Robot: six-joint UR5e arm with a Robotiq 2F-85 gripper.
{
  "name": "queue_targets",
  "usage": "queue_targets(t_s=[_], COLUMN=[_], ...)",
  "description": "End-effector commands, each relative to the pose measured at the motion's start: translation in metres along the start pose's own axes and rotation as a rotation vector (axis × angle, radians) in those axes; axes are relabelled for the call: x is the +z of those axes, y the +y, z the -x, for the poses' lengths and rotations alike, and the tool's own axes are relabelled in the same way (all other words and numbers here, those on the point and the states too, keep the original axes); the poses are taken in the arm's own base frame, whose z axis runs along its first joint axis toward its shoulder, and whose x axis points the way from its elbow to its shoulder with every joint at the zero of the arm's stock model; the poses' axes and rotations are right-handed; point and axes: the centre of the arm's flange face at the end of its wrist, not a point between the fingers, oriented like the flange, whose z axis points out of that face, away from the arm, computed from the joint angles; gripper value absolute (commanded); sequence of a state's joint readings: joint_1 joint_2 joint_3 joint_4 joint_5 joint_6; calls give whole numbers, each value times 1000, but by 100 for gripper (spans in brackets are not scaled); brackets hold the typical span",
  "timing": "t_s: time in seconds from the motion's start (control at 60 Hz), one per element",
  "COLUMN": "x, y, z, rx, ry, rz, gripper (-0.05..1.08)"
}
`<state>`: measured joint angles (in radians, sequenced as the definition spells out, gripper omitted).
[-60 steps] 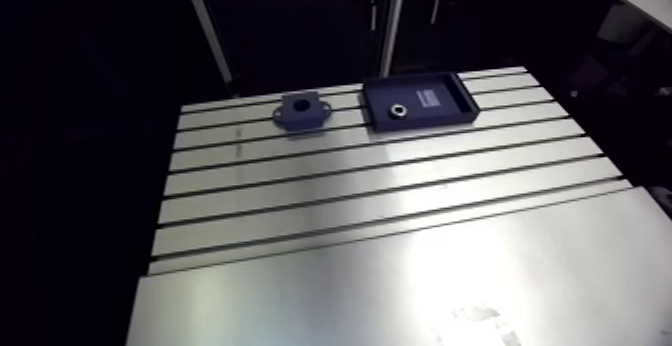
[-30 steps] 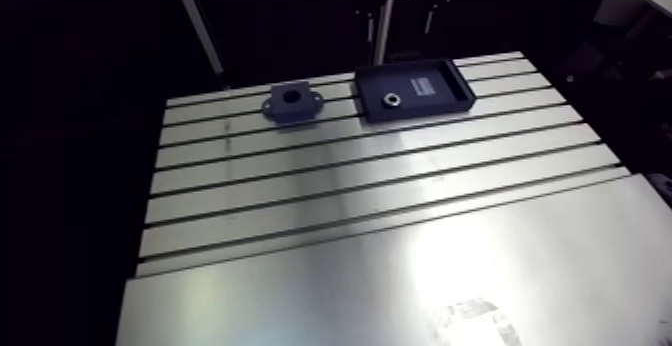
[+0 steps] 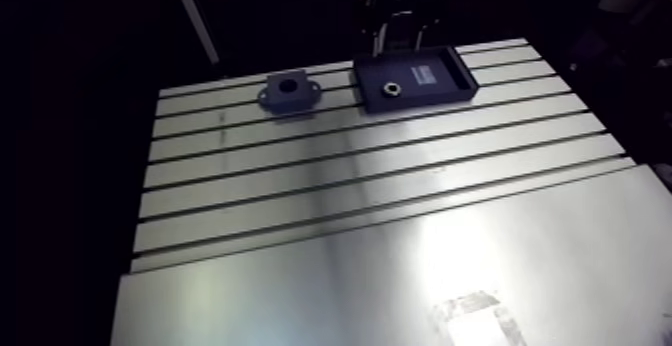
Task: Pick up the bearing and press it into the housing until flush.
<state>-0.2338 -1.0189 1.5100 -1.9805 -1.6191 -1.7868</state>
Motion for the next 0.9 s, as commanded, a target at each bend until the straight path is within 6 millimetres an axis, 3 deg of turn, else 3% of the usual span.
queue_targets(t_s=[0.017,0.183,0.9], x=[13,17,39], y=[2,9,5], z=[-1,1,8], rx=[1,8,6], ry=[-13,-17,-30], rz=[-3,-5,-8], gripper=[43,44,44])
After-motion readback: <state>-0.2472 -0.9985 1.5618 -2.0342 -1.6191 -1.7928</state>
